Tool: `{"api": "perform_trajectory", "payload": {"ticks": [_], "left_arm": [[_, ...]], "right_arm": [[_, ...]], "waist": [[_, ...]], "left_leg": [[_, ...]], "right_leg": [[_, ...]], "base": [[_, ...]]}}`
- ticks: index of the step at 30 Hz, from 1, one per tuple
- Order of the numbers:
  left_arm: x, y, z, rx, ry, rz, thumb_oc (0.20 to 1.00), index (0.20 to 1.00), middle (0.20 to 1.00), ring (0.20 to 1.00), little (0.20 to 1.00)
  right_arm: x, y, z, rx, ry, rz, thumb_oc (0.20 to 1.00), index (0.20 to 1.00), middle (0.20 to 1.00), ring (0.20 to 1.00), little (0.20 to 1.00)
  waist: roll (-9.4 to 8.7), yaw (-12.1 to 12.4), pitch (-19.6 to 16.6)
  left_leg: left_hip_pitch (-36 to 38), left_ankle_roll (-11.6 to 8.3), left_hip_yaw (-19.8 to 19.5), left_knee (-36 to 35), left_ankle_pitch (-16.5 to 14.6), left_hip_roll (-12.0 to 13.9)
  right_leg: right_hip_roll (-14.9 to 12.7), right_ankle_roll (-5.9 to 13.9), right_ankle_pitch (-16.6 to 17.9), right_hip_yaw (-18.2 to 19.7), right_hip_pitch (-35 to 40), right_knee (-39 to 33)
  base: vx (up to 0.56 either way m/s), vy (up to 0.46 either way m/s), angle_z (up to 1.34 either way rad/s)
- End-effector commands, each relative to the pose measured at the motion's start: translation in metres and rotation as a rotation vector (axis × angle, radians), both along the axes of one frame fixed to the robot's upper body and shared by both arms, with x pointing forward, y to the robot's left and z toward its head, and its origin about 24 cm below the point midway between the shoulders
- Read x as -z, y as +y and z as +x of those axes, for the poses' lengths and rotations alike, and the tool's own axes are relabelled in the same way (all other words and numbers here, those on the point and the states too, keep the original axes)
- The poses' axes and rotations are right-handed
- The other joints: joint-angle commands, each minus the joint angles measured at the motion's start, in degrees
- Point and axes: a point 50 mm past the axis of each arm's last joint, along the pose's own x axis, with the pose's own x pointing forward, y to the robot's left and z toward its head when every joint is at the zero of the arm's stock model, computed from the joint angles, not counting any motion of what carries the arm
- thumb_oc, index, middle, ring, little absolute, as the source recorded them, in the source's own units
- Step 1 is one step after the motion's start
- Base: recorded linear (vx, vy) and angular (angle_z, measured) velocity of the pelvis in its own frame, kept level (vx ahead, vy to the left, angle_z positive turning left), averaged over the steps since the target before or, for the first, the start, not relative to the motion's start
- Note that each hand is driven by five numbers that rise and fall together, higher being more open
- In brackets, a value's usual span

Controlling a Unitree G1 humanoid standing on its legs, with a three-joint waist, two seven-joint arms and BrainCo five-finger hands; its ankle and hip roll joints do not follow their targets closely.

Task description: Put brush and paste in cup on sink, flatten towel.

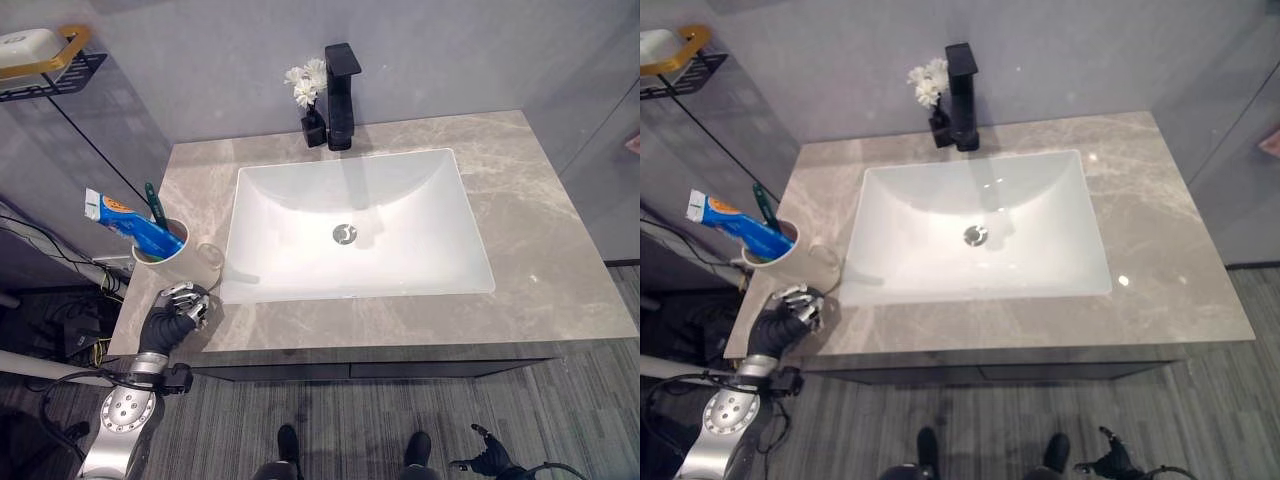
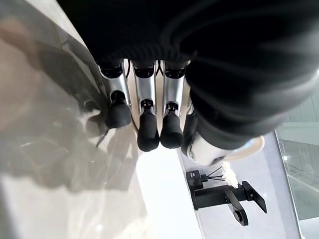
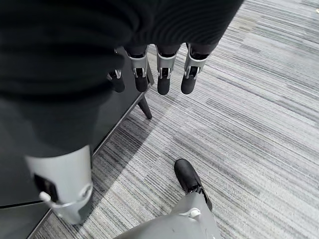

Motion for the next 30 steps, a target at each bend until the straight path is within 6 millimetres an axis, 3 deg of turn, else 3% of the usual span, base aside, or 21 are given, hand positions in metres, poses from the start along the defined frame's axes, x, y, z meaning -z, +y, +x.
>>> {"api": "perform_trajectory", "payload": {"ticks": [1, 12, 17, 30], "left_arm": [[-0.024, 0.014, 0.012, -0.101, -0.152, -0.003, 0.2, 0.2, 0.2, 0.2, 0.2], [-0.035, 0.017, 0.02, -0.12, -0.197, -0.088, 0.2, 0.2, 0.2, 0.2, 0.2], [-0.047, 0.014, 0.027, -0.133, -0.259, -0.153, 0.2, 0.2, 0.2, 0.2, 0.2], [-0.079, 0.027, 0.036, -0.177, -0.37, -0.008, 0.2, 0.2, 0.2, 0.2, 0.2]], "right_arm": [[-0.006, -0.002, 0.019, 0.042, -0.076, 0.006, 1.0, 1.0, 1.0, 1.0, 1.0], [-0.012, -0.008, 0.029, 0.144, -0.143, 0.037, 1.0, 1.0, 1.0, 1.0, 1.0], [-0.019, -0.01, 0.04, 0.059, -0.157, -0.011, 1.0, 1.0, 1.0, 1.0, 1.0], [-0.017, -0.003, 0.042, -0.045, -0.114, -0.031, 1.0, 1.0, 1.0, 1.0, 1.0]], "waist": [[-1.0, -0.8, 3.7], [-0.84, -1.4, 5.0], [-1.18, -1.5, 5.9], [-1.88, -1.4, 7.1]], "left_leg": [[-2.2, -0.54, -0.5, 0.1, 2.5, -1.1], [-3.2, -0.42, -0.1, 0.1, 2.7, -1.2], [-4.1, -0.5, 0.0, 0.1, 2.9, -1.2], [-5.1, -0.42, 0.0, 0.1, 2.7, -1.4]], "right_leg": [[0.8, 0.62, -1.2, 1.6, 2.7, 0.4], [0.6, 0.6, -0.8, 1.9, 1.4, 0.4], [0.6, 0.67, -0.5, 1.9, 0.3, 0.4], [0.4, 0.99, -0.1, 2.0, -0.6, 0.4]], "base": [[0.02, 0.001, -0.03], [0.01, -0.003, -0.02], [0.0, -0.006, -0.03], [0.0, 0.0, 0.0]]}}
